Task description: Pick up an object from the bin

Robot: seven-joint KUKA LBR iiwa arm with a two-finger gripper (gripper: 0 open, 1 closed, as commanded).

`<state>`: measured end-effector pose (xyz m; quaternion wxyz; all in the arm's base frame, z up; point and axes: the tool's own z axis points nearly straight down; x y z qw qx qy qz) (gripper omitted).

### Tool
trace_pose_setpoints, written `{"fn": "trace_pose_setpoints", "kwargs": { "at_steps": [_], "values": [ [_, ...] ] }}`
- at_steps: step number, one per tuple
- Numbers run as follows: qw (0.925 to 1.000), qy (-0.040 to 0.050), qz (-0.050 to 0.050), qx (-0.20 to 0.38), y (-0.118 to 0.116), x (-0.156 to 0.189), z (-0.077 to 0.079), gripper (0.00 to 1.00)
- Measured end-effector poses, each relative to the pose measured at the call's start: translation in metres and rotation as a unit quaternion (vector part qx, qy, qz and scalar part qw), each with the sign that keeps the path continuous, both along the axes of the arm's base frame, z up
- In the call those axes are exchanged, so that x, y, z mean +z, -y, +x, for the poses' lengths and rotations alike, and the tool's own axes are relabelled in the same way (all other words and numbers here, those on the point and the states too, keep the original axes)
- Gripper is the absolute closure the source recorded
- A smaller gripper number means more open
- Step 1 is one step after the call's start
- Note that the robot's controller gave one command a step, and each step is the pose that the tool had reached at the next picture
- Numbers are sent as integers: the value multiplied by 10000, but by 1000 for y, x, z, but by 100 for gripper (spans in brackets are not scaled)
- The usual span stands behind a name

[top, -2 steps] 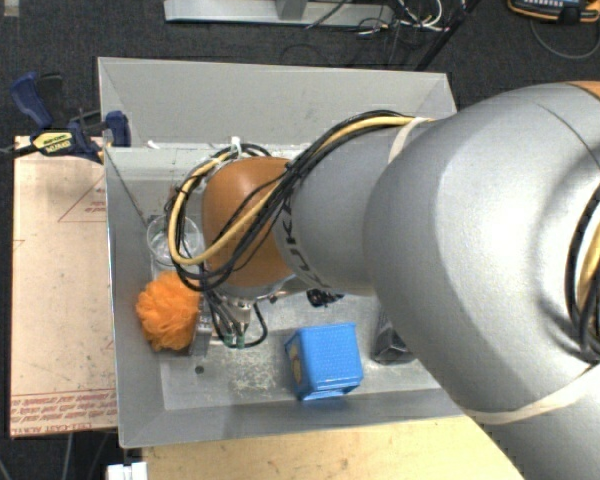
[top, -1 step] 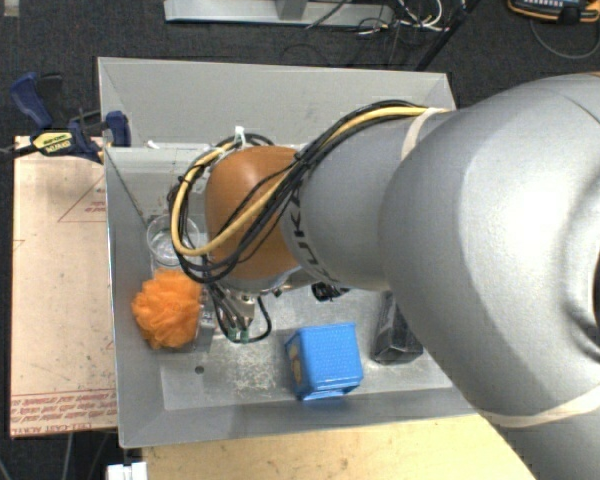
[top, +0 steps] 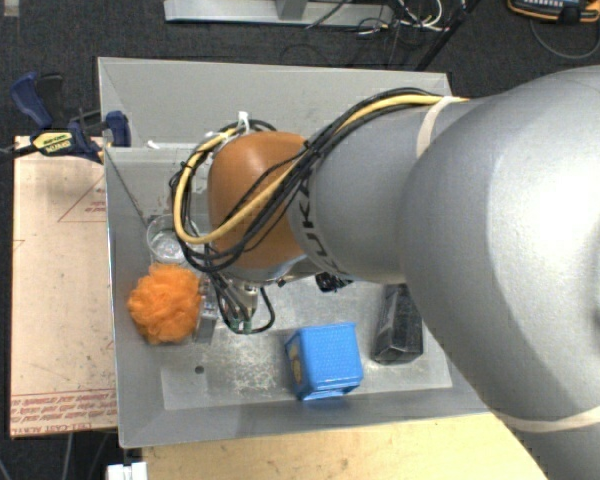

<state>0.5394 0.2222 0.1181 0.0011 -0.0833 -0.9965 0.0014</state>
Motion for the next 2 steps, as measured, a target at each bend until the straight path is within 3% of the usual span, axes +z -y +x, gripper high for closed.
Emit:
{"fn": "trace_pose_setpoints", "kwargs": {
  "at_steps": [2],
  "values": [
    [10000, 10, 7, 1, 0, 35, 1, 100]
  ]
}}
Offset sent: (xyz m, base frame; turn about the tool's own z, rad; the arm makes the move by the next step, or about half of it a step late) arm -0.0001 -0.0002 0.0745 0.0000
